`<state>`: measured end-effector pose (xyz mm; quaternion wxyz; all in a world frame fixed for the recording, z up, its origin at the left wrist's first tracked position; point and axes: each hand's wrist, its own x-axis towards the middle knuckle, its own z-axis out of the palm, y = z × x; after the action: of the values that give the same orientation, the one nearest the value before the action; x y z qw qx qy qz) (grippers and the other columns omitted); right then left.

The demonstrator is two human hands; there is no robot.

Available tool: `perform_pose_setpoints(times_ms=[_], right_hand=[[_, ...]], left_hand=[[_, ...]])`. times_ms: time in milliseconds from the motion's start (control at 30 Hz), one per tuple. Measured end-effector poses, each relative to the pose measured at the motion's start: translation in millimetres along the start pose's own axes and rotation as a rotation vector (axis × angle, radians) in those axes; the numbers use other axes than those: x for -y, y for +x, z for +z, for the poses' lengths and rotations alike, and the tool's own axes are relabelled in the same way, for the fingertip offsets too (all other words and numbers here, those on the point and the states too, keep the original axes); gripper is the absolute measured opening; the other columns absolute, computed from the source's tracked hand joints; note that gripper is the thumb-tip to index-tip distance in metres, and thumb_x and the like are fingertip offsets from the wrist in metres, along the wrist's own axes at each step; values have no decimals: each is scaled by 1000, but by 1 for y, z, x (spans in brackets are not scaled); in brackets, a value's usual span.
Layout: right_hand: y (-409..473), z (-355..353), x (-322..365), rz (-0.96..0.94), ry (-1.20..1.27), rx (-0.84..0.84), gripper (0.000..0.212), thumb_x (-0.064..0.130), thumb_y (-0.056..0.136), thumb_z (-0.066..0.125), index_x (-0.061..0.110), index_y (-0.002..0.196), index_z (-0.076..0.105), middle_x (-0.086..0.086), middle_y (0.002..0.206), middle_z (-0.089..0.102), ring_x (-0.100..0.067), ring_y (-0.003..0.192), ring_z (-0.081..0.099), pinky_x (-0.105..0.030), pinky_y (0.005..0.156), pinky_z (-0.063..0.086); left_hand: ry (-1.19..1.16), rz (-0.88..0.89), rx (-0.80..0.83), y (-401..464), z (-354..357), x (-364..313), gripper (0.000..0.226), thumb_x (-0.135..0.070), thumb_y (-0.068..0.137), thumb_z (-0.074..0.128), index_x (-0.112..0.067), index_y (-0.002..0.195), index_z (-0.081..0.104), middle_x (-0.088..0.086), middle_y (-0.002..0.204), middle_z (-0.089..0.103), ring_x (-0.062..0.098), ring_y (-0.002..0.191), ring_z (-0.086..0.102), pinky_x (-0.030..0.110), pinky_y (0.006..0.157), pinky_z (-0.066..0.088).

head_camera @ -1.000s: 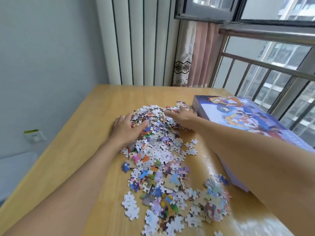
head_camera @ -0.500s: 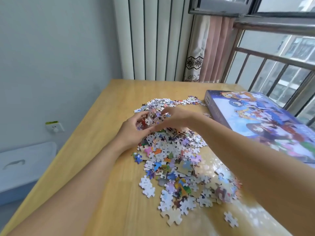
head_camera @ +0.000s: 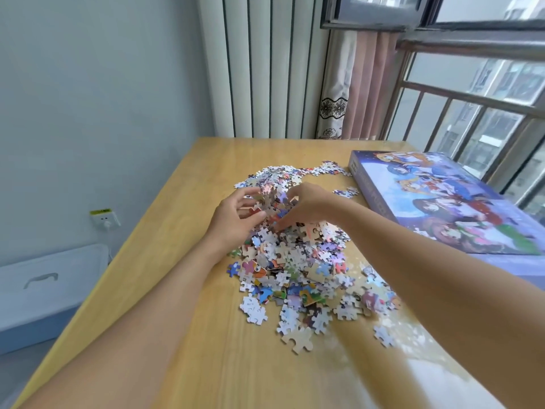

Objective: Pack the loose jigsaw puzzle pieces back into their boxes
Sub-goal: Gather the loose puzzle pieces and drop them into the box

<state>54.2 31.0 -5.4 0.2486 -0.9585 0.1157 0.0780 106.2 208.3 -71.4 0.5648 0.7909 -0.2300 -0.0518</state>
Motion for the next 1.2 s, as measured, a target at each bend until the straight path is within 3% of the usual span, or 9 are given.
perform_pose_setpoints(times_ms=[100,267,400,533,733,800,900,1033,1200], right_hand=[[-5,-4,-3,-14,48,-27,73,37,72,89,11,134,60,-6,117,63,-22,96,58,-28,69,49],[-8,-10,-11,41,104,-80,76,30,71,90,-4,131,58,-22,127,64,-35,106,66,-47,86,57],[-11,-17,-19,78,247,-54,52,30,72,89,4,112,66,-10,87,65,-20,71,56,-33,62,48],[-17,-22,-29,54,514,-1,60,24,71,90,8,124,66,-17,111,72,-22,78,62,-35,65,46],[-32,-17,-48,16,664,44,70,29,62,94,7,123,68,-19,117,70,-21,84,66,-30,63,48],[-40,-18,-50,3,651,51,46,21,70,91,9,111,74,-22,108,72,-23,82,65,-34,71,48],[-49,-21,-54,-36,584,-47,49,37,53,94,15,93,78,-27,90,67,-26,76,60,-40,71,46],[-66,-30,-64,-58,607,-202,45,23,61,96,9,98,76,-28,93,72,-39,76,70,-40,67,52],[-86,-25,-78,39,717,-255,65,24,59,97,6,116,70,-10,99,74,-25,91,73,-39,85,60]], left_hand=[[-45,8,-32,-2,-1,-1,58,-16,85,78,-32,134,52,-4,115,65,15,106,64,35,97,52],[99,-17,-60,1,0,-1,65,-28,76,85,-33,133,54,-5,126,54,14,114,56,30,84,49],[226,66,21,3,2,-6,47,-40,77,83,-31,121,66,-11,130,55,8,118,51,26,97,44],[252,160,47,3,10,-21,37,-39,83,77,-29,118,68,-17,129,57,-2,118,47,18,96,34],[138,188,71,3,28,-38,12,-26,87,76,-24,99,75,-13,98,73,0,94,67,30,93,53],[153,207,90,1,35,-40,11,-21,86,77,-22,97,75,-11,94,74,1,89,68,32,91,55],[157,226,108,-1,41,-43,18,-20,87,76,-21,105,75,-9,95,75,4,91,69,35,91,55],[154,234,46,-6,44,-52,13,-20,92,70,-23,104,73,-11,94,72,3,89,67,26,89,53],[200,263,33,-15,54,-64,10,-22,92,69,-23,102,73,-14,92,71,-5,83,65,9,76,46]])
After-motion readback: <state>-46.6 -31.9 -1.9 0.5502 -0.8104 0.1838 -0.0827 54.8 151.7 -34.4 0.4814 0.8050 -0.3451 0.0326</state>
